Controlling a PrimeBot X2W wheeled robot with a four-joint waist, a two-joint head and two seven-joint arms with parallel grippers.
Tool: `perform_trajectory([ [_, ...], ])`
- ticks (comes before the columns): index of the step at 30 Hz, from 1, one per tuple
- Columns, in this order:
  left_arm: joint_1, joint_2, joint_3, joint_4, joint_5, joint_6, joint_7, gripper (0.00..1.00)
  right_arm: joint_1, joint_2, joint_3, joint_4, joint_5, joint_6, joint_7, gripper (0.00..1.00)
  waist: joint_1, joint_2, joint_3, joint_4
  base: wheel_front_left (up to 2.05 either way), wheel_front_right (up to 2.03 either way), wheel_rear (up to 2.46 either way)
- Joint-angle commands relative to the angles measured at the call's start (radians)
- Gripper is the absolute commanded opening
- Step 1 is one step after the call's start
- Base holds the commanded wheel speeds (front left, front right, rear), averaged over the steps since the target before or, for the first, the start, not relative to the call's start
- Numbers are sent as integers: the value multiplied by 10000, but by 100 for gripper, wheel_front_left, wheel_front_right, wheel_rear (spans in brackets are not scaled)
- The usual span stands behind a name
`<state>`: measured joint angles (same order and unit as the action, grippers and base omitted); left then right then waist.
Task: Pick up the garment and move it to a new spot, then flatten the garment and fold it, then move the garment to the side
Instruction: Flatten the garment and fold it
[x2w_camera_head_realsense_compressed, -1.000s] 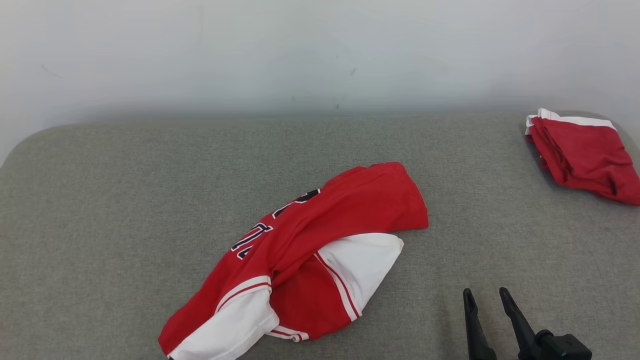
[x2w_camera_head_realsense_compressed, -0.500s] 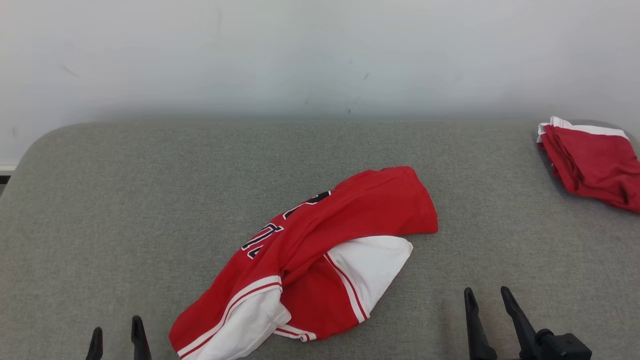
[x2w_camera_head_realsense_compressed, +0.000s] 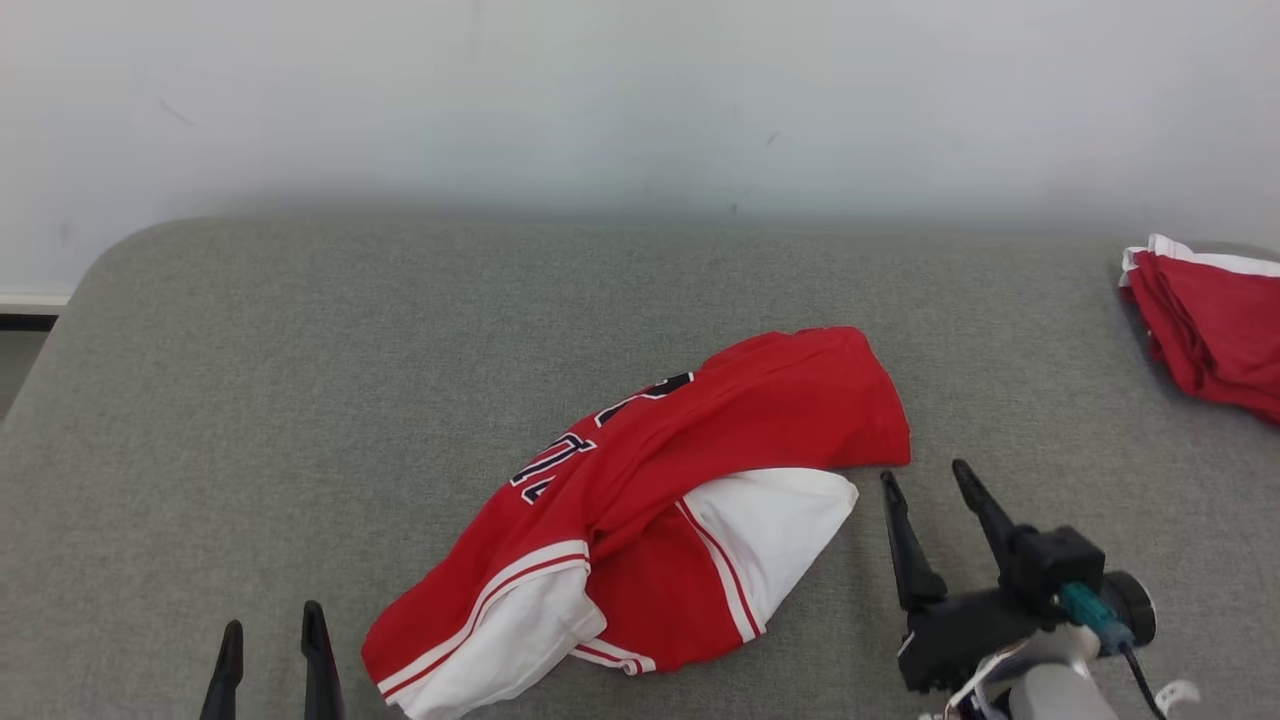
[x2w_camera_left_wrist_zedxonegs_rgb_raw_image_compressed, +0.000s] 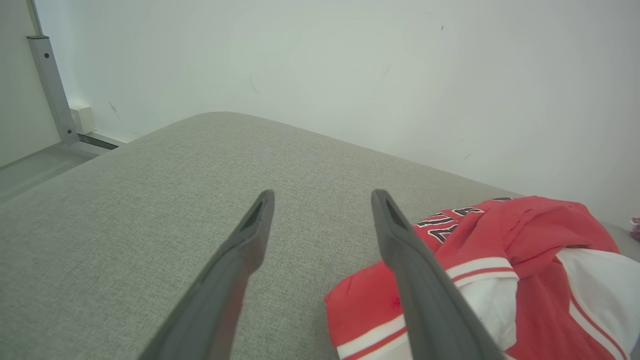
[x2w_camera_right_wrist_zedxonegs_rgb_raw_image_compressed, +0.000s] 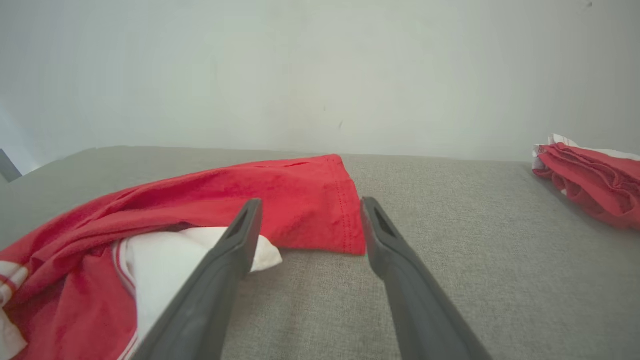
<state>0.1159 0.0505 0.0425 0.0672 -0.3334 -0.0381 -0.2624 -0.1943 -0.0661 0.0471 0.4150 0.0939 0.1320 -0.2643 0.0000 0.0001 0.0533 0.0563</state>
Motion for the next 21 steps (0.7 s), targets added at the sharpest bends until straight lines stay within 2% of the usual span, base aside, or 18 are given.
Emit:
perform_trajectory([
  [1,-157,-4,-43,-18,145,30,-23,100,-409,-208,89,351,-140,-30,-6,100,0,-1,136,193,0,0,0],
  [7,-346,-6,-294,16,144,90,-23,100,-2267,-941,467,2196,62,-30,5,100,0,-1,491,631,0,0,0],
  [11,-603,-4,-484,10,149,42,-23,100,-3737,-1509,812,3615,328,-30,386,100,0,-1,916,1029,0,0,0],
  [21,-1180,-4,-813,100,-13,-42,-23,100,-5723,-2345,1810,5535,1504,-30,1160,100,0,-1,1668,1641,0,0,0],
])
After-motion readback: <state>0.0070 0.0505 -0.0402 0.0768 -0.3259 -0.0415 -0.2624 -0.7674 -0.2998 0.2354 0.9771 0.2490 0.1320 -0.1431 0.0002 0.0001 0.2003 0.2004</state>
